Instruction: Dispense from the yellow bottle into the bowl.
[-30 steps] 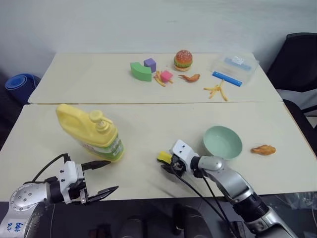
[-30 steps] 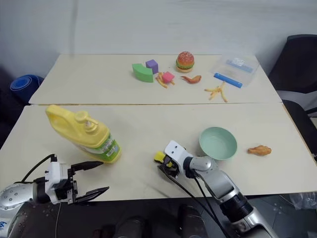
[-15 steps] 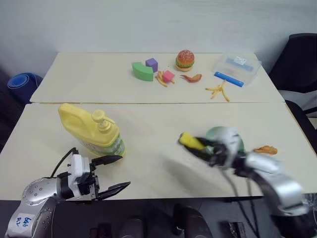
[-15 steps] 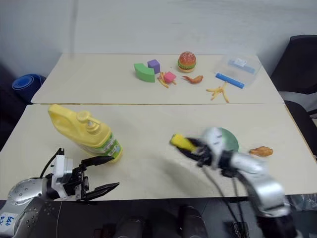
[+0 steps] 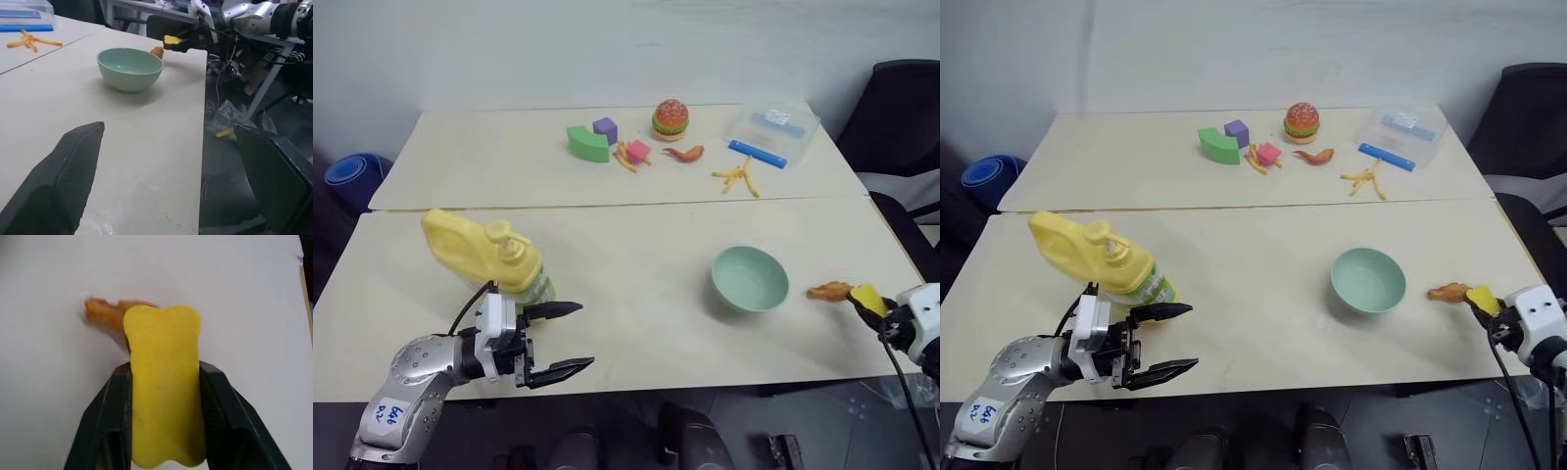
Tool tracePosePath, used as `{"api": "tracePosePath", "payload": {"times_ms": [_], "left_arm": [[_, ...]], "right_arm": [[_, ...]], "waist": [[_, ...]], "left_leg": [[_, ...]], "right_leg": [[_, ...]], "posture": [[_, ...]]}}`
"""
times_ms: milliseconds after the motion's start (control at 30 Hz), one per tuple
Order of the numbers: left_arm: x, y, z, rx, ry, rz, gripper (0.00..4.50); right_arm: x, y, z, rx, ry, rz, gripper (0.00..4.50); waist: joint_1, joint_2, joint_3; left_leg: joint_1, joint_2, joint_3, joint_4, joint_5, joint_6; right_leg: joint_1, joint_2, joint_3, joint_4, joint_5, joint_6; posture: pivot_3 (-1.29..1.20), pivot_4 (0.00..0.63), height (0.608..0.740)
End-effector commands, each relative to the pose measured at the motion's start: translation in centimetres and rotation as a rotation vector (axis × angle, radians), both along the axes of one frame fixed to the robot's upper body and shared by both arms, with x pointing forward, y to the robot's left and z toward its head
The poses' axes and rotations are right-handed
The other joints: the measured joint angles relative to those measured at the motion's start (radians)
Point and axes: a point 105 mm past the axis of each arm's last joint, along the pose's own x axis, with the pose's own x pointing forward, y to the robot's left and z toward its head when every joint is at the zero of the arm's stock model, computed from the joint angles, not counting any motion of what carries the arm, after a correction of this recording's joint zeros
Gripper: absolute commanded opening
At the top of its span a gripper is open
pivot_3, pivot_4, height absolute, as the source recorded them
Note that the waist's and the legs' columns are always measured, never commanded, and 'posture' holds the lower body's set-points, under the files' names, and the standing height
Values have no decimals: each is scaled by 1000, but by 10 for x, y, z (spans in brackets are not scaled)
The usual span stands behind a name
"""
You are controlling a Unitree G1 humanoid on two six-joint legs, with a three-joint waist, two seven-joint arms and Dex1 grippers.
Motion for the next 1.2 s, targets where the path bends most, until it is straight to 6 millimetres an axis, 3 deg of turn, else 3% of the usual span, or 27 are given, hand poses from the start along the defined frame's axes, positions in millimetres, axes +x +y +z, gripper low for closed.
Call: {"api": "tracePosePath", "payload": {"times_ms": [33,133,200,267,333,400,633,767,867,1200], "left_arm": [[0,3,5,5,-40,9,4500],[2,8,6,11,-51,31,4500],[1,12,6,15,-57,49,4500],[1,15,6,22,-63,59,4500],[0,20,6,20,-61,82,4500],[0,22,6,21,-61,96,4500],[1,18,6,19,-71,100,4500],[-3,15,5,12,-45,73,4500],[-5,13,6,18,-43,55,4500],[-8,16,7,29,-66,87,4500]], "right_arm": [[9,-2,15,-28,-65,28,2667],[14,3,29,-40,-132,72,3781],[18,26,47,-11,-192,196,4482],[18,45,58,8,-221,294,4482],[12,97,60,51,-143,487,4482],[3,132,56,115,-67,576,4482],[17,190,31,136,-39,550,4482],[31,204,19,127,-1,542,4482],[37,207,12,116,25,539,3872],[44,212,9,72,77,507,322]], "waist": [[2,1,0],[8,1,1],[12,2,1],[12,3,2],[14,3,2],[18,2,1],[32,2,1],[32,2,1],[36,1,1],[29,0,0]], "left_leg": [[1,0,0,0,0,0],[1,0,0,0,0,-1],[1,0,0,0,-1,-1],[4,0,-1,0,-1,-1],[4,0,-1,0,-1,-1],[4,3,-1,-1,-2,-2],[5,3,-1,-1,-5,-1],[4,2,0,-1,-5,-1],[4,2,-1,-1,-5,-1],[4,2,0,-1,-5,0]], "right_leg": [[0,0,0,0,0,0],[0,0,1,-1,0,0],[0,-1,1,-1,0,0],[0,-1,1,-2,0,0],[0,-1,1,-2,0,1],[1,-1,1,-2,0,0],[-2,-1,2,-1,0,-1],[-3,-1,2,-2,0,-1],[-3,-1,2,-2,-1,-1],[-3,-1,2,-2,0,-1]], "posture": [[0,150,740],[0,150,740],[0,150,740],[0,150,740],[0,150,740],[0,150,740],[0,150,740],[0,150,740],[0,150,740],[0,150,740]]}}
